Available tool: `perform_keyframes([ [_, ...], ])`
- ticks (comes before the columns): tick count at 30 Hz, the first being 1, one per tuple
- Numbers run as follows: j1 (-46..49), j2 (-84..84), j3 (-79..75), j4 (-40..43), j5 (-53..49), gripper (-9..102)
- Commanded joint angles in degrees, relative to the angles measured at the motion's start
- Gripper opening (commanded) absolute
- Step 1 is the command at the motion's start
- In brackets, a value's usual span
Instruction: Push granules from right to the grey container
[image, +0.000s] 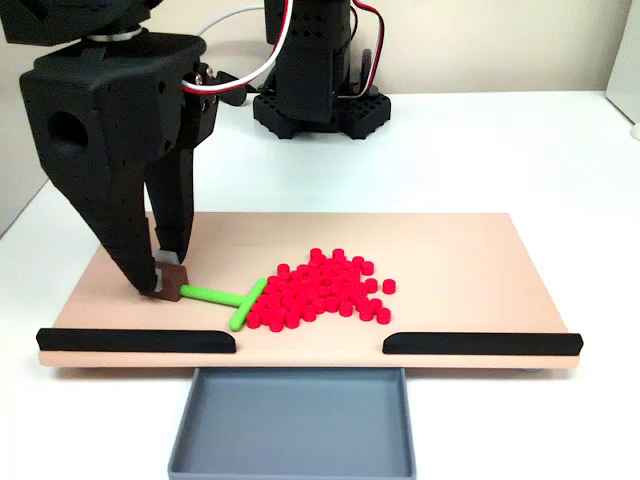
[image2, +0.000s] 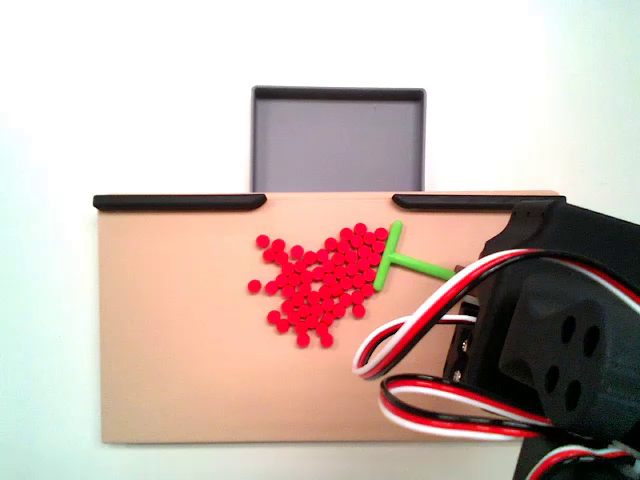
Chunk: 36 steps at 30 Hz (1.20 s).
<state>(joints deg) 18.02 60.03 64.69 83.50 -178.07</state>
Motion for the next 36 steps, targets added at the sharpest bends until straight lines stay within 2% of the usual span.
perform_keyframes([
  [1,-0.97,1.49,-0.88,0.0,0.7,0],
  [36,-2.55,1.67,-0.88,0.18,8.61,0],
])
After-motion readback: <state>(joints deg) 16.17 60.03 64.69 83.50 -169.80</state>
